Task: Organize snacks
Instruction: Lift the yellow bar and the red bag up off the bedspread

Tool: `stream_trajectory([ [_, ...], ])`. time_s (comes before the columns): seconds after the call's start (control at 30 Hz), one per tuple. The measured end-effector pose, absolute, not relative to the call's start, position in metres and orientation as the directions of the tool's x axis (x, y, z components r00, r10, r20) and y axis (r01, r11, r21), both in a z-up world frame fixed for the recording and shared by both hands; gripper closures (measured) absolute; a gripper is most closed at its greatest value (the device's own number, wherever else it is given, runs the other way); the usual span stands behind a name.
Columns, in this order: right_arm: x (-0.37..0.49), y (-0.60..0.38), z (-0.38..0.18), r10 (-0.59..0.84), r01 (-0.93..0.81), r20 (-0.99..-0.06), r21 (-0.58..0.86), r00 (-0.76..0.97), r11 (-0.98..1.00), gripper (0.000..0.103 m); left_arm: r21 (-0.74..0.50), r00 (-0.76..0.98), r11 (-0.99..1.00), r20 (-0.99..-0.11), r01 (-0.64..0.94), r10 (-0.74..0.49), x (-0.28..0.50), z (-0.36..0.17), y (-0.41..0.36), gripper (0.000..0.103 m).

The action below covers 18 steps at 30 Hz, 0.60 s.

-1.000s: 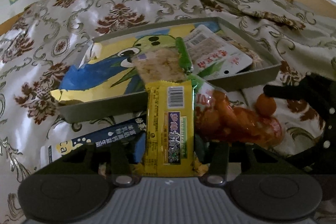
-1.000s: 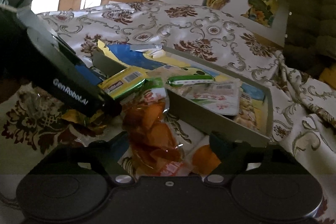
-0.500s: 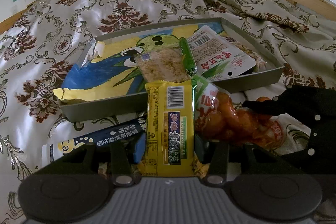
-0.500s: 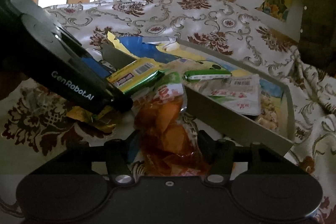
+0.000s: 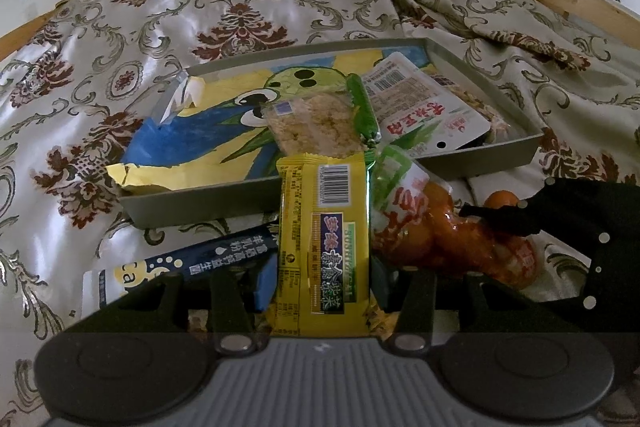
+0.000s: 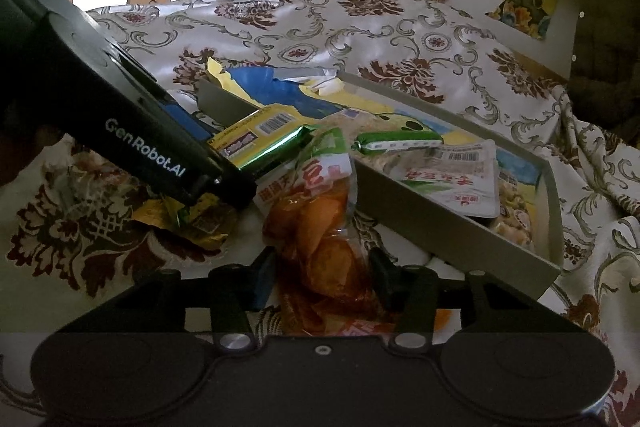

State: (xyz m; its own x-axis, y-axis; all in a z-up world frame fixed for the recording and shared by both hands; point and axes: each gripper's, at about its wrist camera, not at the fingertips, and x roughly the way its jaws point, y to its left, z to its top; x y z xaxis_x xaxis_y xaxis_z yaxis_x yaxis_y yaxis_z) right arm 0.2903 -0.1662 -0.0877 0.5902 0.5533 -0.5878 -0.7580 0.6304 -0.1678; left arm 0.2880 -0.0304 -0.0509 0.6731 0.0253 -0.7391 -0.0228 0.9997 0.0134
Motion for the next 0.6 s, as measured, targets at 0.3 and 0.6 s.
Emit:
stream_trajectory([
  [0.3,0.288,-0.168,-0.084,0.543,-0.749,-0.595,-0.160,0.593,0.642,0.055,0.006,0.678,1.000,-0.735,-0.019,0.017,0.281,-0.046,-0.031,0.052],
  [0.6,0.282,-0.170,-0.080,0.538,-0.748,-0.592,-0.178,0.601,0.640,0.056,0.008,0.690,1.000,-0.723,-0.023,0.022,0.272,-0.034,-0.035,0.052],
])
